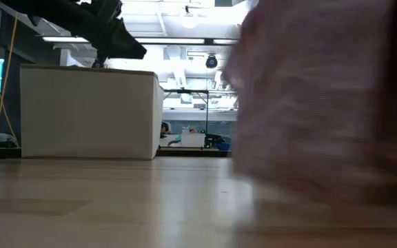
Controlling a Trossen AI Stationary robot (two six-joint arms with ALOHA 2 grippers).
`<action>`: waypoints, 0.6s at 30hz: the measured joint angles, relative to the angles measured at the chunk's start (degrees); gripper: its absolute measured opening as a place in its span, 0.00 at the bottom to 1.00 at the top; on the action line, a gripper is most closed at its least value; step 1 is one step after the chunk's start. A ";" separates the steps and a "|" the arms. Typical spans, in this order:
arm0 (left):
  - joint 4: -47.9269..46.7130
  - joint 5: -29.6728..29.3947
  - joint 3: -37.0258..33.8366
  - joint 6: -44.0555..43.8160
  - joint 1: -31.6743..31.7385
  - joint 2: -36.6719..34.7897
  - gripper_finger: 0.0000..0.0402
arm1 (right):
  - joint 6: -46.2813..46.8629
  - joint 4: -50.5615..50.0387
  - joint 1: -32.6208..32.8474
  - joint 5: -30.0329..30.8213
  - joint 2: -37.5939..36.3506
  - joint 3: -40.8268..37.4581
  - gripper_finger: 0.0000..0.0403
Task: Sort clothes
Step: Put the pink shirt into the right laundry bin
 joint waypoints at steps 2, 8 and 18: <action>-0.09 0.00 0.00 0.01 0.02 0.02 0.28 | -2.65 -3.36 0.00 4.46 -0.80 5.73 0.04; -0.07 0.00 0.00 0.01 0.02 0.00 0.28 | -13.74 -11.39 0.00 20.65 -1.06 22.52 0.02; -0.03 0.00 0.00 0.01 0.02 0.01 0.28 | -42.80 -16.92 -6.64 57.17 -1.38 43.57 0.02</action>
